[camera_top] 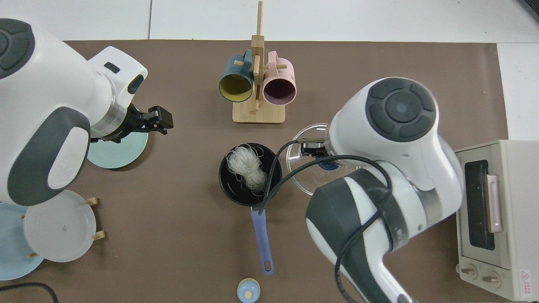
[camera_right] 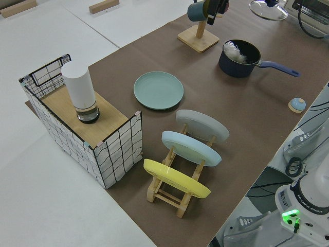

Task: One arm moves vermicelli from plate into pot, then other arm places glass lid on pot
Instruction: 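Withdraw the left gripper while the right gripper carries the lid toward the pot, then lower the glass lid onto the pot with the right gripper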

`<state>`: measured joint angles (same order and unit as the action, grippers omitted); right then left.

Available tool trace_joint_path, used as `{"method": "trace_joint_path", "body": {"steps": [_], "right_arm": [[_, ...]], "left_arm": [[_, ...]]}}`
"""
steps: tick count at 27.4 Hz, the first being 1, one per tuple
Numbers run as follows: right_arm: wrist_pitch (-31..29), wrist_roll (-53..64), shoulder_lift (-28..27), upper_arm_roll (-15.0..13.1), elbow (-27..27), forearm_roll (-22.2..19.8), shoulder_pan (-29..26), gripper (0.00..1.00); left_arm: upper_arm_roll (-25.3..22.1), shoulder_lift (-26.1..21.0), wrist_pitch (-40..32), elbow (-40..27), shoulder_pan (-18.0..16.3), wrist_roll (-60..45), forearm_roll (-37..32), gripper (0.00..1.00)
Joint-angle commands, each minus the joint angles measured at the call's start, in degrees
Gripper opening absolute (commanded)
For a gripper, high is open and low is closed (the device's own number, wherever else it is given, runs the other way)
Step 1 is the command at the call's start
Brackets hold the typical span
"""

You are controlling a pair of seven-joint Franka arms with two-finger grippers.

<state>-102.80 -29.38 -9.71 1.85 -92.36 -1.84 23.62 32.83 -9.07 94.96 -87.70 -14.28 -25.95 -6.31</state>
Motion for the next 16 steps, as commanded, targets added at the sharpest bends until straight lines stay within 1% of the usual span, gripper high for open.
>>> {"method": "trace_joint_path", "body": {"steps": [1, 4, 5, 6, 8, 10, 12, 16], "right_arm": [[2.25, -6.55, -5.31, -0.53, 6.05, -0.79, 4.58, 0.0], [2.25, -11.47, -11.37, -1.23, 11.48, -0.88, 8.8, 0.0], [2.34, -12.88, -13.13, -1.49, 13.68, -0.88, 9.77, 0.0], [2.6, -14.02, -14.89, -1.5, 15.7, -0.97, 10.47, 0.0], [3.48, -15.44, -17.62, -1.5, 18.79, -1.23, 11.18, 0.0], [3.83, -17.1, -19.55, -1.5, 20.46, -1.23, 12.14, 0.0], [3.4, -17.37, -20.26, -1.5, 20.65, -1.32, 12.76, 0.0], [2.43, -17.72, -22.45, -1.41, 21.0, -1.41, 13.46, 0.0]], "left_arm": [[-7.84, 3.09, -4.25, -0.02, 2.4, 10.02, 2.09, 1.0], [-17.85, 6.25, -5.75, -0.81, 9.95, 14.42, 2.53, 1.0], [-20.5, 6.87, -5.84, -1.24, 11.8, 15.83, 3.32, 1.0], [-22.26, 7.39, -5.84, -2.12, 12.6, 17.49, 4.2, 1.0], [-24.03, 8.71, -5.67, -3.7, 12.7, 21.36, 5.43, 1.0], [-24.74, 9.42, -5.58, -4.24, 12.18, 24.44, 5.7, 1.0], [-25.18, 9.42, -5.23, -4.15, 11.21, 25.68, 5.79, 1.0], [-25.27, 9.16, -4.17, -3.62, 10.86, 25.33, 5.7, 1.0]]}}
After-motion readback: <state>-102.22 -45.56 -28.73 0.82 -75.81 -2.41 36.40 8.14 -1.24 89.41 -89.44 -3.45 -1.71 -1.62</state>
